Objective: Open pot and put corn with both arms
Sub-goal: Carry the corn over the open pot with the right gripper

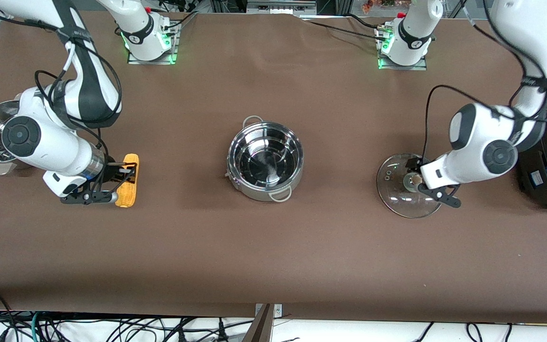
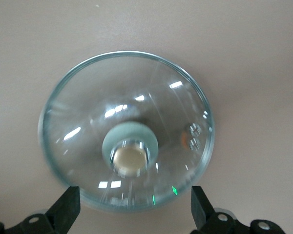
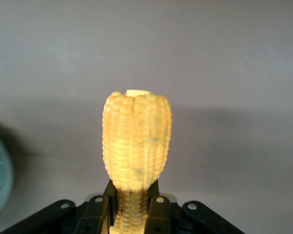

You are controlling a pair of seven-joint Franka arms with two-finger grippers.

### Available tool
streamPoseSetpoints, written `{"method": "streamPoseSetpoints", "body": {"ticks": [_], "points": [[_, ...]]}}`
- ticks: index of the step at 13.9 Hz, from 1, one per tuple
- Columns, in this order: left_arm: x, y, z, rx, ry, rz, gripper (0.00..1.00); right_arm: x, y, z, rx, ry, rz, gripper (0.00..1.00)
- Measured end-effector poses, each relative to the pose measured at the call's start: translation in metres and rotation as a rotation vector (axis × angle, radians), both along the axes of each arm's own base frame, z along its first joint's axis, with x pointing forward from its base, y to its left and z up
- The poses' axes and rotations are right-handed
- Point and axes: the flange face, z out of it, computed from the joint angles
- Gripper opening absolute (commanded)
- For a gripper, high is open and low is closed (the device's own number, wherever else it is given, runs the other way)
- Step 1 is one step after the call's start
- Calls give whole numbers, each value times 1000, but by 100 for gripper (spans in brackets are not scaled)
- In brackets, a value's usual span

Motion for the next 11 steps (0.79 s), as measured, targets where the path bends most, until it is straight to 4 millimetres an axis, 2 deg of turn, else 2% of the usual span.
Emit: {"method": "streamPoseSetpoints", "body": {"ticks": [3,6,8,11], "points": [[-6,-9,79,22,-23,33,100,-9,55,15,-2,4,0,27],[-13,-50,135,46,-18,115,100,-29,121,19,-3,4,-3,27],[-16,-66,174,67,2,175,100,-52,174,21,-5,9,-47,33],[-17,-52,243,70,-24,219,100,-101,259,18,-10,12,-110,34]]}}
